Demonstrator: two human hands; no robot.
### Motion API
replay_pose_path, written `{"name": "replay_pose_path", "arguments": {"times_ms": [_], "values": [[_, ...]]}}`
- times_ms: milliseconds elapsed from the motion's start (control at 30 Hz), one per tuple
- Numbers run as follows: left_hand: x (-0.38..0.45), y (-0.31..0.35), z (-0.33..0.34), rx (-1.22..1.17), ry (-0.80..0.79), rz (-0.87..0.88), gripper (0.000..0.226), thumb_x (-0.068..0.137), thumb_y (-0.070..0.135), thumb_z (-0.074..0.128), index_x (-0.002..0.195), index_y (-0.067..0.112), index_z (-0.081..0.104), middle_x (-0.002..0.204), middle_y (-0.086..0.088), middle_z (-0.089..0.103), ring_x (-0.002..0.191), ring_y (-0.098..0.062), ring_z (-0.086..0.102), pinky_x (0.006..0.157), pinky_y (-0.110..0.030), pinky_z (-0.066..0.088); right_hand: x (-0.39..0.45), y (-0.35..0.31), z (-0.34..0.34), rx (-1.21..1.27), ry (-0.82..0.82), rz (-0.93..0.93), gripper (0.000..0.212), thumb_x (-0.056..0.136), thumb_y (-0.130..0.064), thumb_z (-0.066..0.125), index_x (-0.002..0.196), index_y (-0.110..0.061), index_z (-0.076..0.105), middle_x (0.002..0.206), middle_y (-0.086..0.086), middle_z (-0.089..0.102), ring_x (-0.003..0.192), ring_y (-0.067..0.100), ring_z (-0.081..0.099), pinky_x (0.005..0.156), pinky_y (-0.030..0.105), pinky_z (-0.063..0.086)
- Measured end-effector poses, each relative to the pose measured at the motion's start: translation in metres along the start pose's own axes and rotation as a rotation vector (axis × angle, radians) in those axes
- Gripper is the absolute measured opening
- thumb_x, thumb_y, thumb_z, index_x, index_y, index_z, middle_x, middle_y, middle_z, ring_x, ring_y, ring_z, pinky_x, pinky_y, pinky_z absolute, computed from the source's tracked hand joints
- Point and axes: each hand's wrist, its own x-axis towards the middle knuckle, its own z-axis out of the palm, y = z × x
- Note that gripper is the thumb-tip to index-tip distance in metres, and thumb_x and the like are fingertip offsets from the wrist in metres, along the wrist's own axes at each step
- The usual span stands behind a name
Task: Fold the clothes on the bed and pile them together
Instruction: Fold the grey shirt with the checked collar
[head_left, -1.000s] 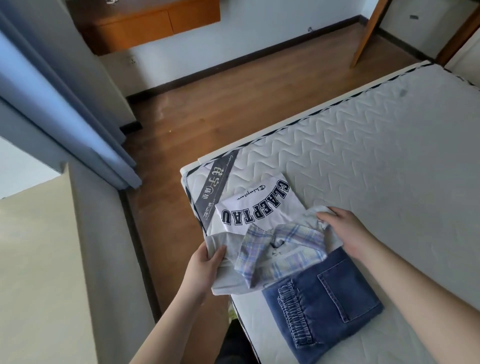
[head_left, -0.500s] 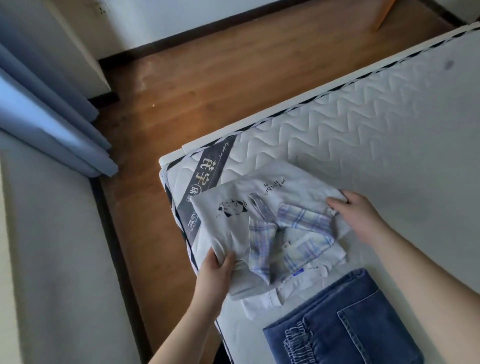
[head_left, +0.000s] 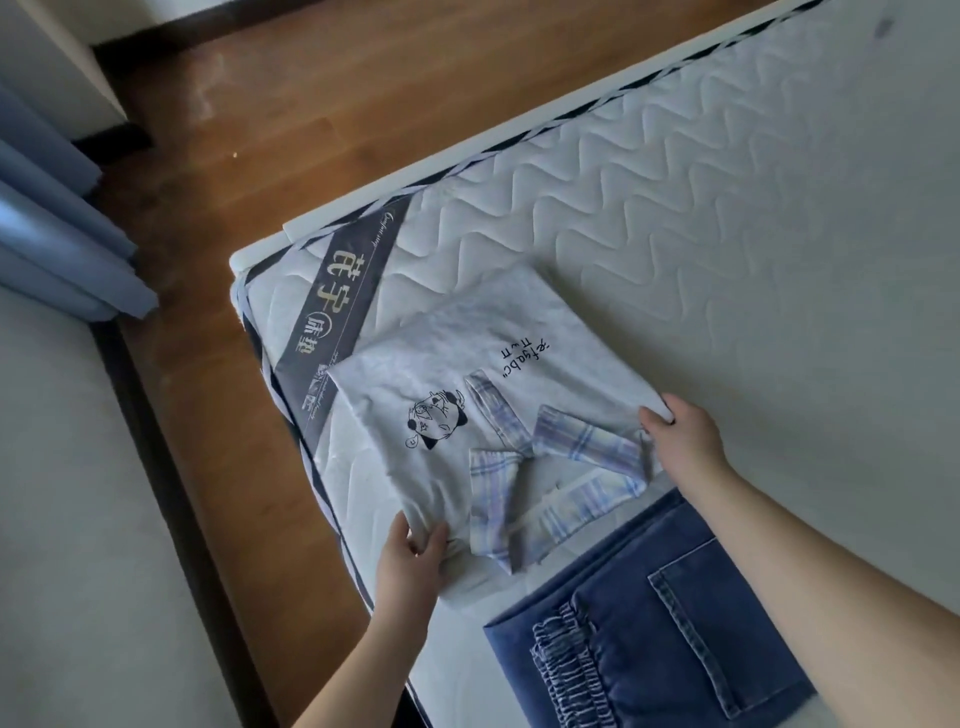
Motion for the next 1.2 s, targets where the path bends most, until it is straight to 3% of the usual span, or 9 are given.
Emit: {"name": "replay_pose_path", "arguments": {"times_ms": [233, 400, 500, 600, 700, 833, 1000, 1100, 1200], "values": [[0.010, -0.023, 0.010, 0.063, -0.049, -0.065, 0.016, 0.091, 0.019, 0.066, 0.103, 0.019, 0.056, 0.097, -0.009, 0.070, 0.088, -0.030, 0.068, 0.082, -0.055, 0.056, 0.000, 0.035, 0.001, -0.206, -0.211, 0.040, 0.022, 0.094, -0.018, 0.056, 0.114, -0.009, 0.059, 0.104, 0.015, 0.066, 0.092, 0.032, 0.061, 0.073, 0.034, 0.046], [0.007, -0.040, 0.009, 0.130, -0.099, -0.114, 0.024, 0.092, 0.034, 0.066, 0.101, 0.012, 0.062, 0.101, -0.009, 0.069, 0.080, -0.026, 0.071, 0.075, -0.045, 0.061, 0.000, 0.040, 0.000, -0.261, -0.108, -0.009, 0.018, 0.093, -0.023, 0.059, 0.104, -0.009, 0.060, 0.094, 0.011, 0.064, 0.079, 0.027, 0.058, 0.063, 0.030, 0.042], [0.006, -0.045, 0.009, 0.159, -0.065, -0.074, 0.017, 0.094, 0.031, 0.063, 0.097, 0.014, 0.061, 0.095, -0.008, 0.071, 0.067, -0.028, 0.073, 0.067, -0.042, 0.061, -0.003, 0.043, 0.001, -0.334, -0.049, -0.072, 0.018, 0.093, -0.022, 0.061, 0.103, -0.007, 0.060, 0.095, 0.011, 0.063, 0.084, 0.027, 0.058, 0.067, 0.028, 0.035], [0.004, -0.047, 0.009, 0.290, -0.003, -0.028, 0.020, 0.094, 0.034, 0.062, 0.096, 0.015, 0.057, 0.090, -0.006, 0.068, 0.067, -0.025, 0.069, 0.061, -0.038, 0.058, -0.005, 0.044, 0.003, -0.496, -0.046, -0.095, 0.010, 0.092, -0.019, 0.060, 0.096, -0.012, 0.055, 0.100, 0.013, 0.066, 0.085, 0.030, 0.058, 0.069, 0.032, 0.042], [0.011, -0.043, 0.004, 0.380, 0.056, 0.023, 0.025, 0.091, 0.045, 0.060, 0.101, 0.024, 0.051, 0.088, 0.006, 0.063, 0.076, -0.020, 0.064, 0.064, -0.036, 0.053, 0.000, 0.040, 0.008, -0.470, -0.034, -0.078, 0.038, 0.091, -0.032, 0.060, 0.122, -0.012, 0.054, 0.118, 0.012, 0.064, 0.102, 0.033, 0.061, 0.083, 0.039, 0.051], [0.040, -0.015, -0.008, 0.266, 0.069, 0.105, 0.037, 0.092, 0.046, 0.059, 0.120, 0.024, 0.048, 0.095, 0.011, 0.061, 0.083, -0.008, 0.061, 0.060, -0.027, 0.045, 0.012, 0.024, 0.016, -0.452, -0.071, -0.095, 0.069, 0.089, -0.060, 0.053, 0.139, -0.013, 0.043, 0.137, 0.009, 0.054, 0.121, 0.032, 0.053, 0.096, 0.040, 0.046], [0.101, 0.039, -0.028, -0.153, 0.043, 0.067, 0.050, 0.096, 0.036, 0.061, 0.137, 0.012, 0.046, 0.118, -0.006, 0.065, 0.108, -0.022, 0.064, 0.099, -0.040, 0.050, 0.047, -0.017, 0.029, -0.062, -0.067, -0.050, 0.056, 0.092, -0.043, 0.060, 0.137, -0.012, 0.046, 0.136, 0.009, 0.055, 0.122, 0.026, 0.053, 0.088, 0.025, 0.036], [0.132, 0.069, -0.037, -0.281, 0.048, 0.098, 0.049, 0.095, 0.029, 0.064, 0.136, 0.009, 0.047, 0.112, -0.003, 0.067, 0.106, -0.019, 0.065, 0.097, -0.034, 0.050, 0.070, -0.039, 0.043, 0.006, -0.114, -0.042, 0.053, 0.092, -0.038, 0.062, 0.136, -0.011, 0.048, 0.129, 0.007, 0.057, 0.116, 0.022, 0.055, 0.087, 0.025, 0.040], [0.156, 0.088, -0.044, -0.345, 0.053, 0.104, 0.044, 0.092, 0.028, 0.068, 0.130, 0.012, 0.053, 0.112, 0.002, 0.070, 0.104, -0.016, 0.066, 0.089, -0.030, 0.052, 0.097, -0.061, 0.057, 0.024, -0.185, -0.061, 0.047, 0.092, -0.031, 0.065, 0.130, -0.007, 0.054, 0.114, 0.004, 0.062, 0.096, 0.019, 0.058, 0.070, 0.025, 0.043]]}}
